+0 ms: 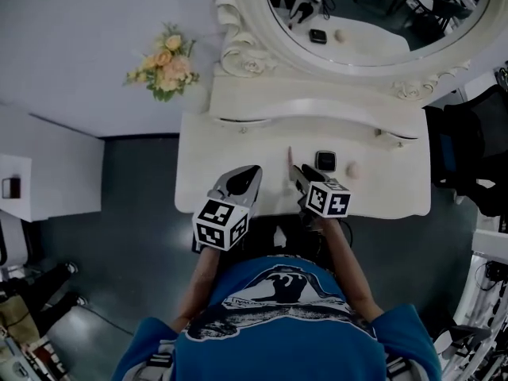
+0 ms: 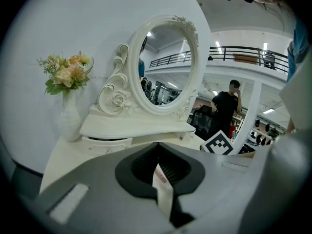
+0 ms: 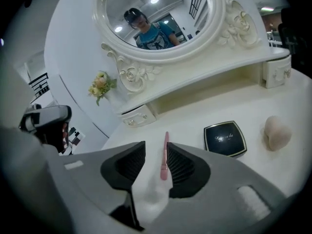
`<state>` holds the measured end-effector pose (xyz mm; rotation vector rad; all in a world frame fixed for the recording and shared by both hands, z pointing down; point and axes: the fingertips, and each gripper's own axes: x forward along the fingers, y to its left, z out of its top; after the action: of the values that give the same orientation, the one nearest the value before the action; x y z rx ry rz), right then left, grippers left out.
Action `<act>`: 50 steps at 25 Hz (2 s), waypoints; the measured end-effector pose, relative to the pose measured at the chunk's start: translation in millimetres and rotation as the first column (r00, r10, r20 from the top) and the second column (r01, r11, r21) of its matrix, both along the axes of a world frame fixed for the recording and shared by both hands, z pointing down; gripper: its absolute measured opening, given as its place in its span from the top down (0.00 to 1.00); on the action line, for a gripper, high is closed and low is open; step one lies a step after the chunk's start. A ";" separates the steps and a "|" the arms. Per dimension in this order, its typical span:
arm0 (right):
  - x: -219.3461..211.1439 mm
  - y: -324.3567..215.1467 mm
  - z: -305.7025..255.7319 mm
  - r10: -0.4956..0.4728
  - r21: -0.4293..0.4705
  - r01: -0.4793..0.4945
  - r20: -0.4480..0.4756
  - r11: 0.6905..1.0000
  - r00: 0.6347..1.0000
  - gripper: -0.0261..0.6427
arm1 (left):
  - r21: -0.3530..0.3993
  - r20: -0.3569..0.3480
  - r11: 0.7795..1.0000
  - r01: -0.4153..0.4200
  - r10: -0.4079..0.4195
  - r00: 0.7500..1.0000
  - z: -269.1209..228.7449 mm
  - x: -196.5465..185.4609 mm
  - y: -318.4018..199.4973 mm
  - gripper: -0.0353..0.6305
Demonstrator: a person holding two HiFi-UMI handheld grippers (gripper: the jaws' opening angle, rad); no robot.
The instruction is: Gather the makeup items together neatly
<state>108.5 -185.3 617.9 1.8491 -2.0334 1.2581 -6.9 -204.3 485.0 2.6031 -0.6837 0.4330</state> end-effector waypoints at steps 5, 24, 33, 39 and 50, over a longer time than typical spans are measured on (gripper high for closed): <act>5.4 13.5 -28.6 -0.036 0.080 0.043 -0.085 0.996 0.996 0.75 | -0.012 -0.005 0.999 -0.045 0.045 0.999 4.2 13.8 12.2 0.93; 39.7 118.8 -95.4 -0.094 0.252 0.141 -0.191 0.957 0.977 0.80 | 0.013 0.020 0.999 -0.035 0.034 0.999 0.0 56.2 110.9 0.93; 32.0 187.2 -109.8 -0.180 0.310 0.242 -0.214 0.920 0.960 0.88 | 0.032 0.024 0.999 0.041 -0.042 0.999 -4.6 56.3 187.9 0.93; 24.6 231.0 -111.8 -0.218 0.326 0.289 -0.236 0.900 0.947 0.97 | 0.033 0.033 0.997 0.075 -0.076 0.997 1.5 49.8 239.0 0.93; 10.6 281.2 -115.0 -0.278 0.356 0.356 -0.251 0.864 0.927 0.97 | 0.041 0.029 0.992 0.119 -0.120 0.992 7.1 41.0 297.1 0.93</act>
<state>119.1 95.9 502.9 1.5905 -2.4844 0.5881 34.1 92.9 492.1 2.5793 -0.8624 0.4284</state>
